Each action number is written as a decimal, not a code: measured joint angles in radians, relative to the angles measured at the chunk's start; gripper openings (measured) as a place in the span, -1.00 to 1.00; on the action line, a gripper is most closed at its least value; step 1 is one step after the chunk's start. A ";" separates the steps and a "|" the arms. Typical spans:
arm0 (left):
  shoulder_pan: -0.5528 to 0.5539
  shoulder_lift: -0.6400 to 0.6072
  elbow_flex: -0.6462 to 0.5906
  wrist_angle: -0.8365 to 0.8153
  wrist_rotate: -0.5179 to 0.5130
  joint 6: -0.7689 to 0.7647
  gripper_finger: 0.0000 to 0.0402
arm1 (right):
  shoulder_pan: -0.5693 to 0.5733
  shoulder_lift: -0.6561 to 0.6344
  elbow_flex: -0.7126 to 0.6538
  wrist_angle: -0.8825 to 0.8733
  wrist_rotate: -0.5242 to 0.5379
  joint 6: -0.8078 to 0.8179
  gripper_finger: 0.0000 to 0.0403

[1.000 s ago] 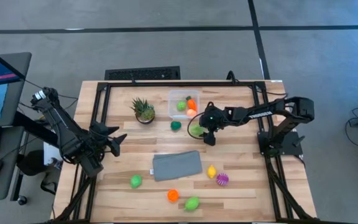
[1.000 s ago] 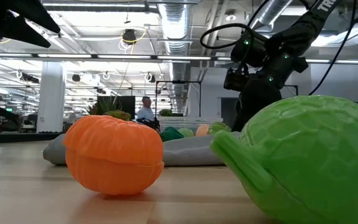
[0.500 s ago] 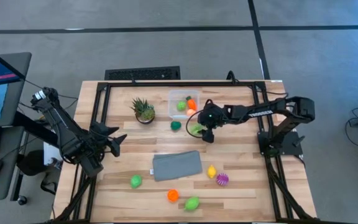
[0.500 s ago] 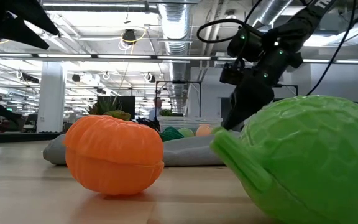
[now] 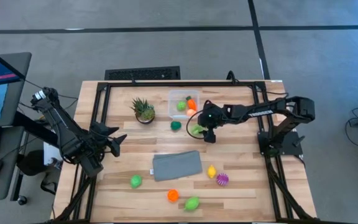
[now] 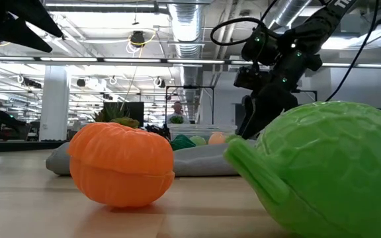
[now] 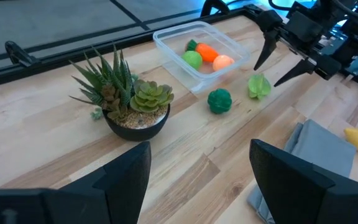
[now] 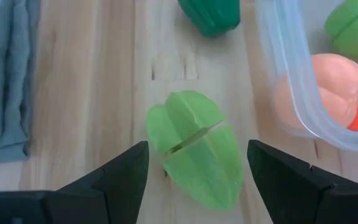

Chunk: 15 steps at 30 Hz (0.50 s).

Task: Pick and placing Produce into tupperware
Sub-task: Put the starfruit into the bin

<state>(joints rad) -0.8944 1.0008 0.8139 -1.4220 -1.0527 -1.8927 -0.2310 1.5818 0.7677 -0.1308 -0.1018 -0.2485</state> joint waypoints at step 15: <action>0.000 0.000 0.000 0.005 0.000 -0.002 0.31 | -0.001 0.010 0.000 -0.003 -0.009 -0.037 0.47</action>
<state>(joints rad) -0.8944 1.0008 0.8139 -1.4174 -1.0531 -1.8946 -0.2317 1.5922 0.7673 -0.1342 -0.1112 -0.2859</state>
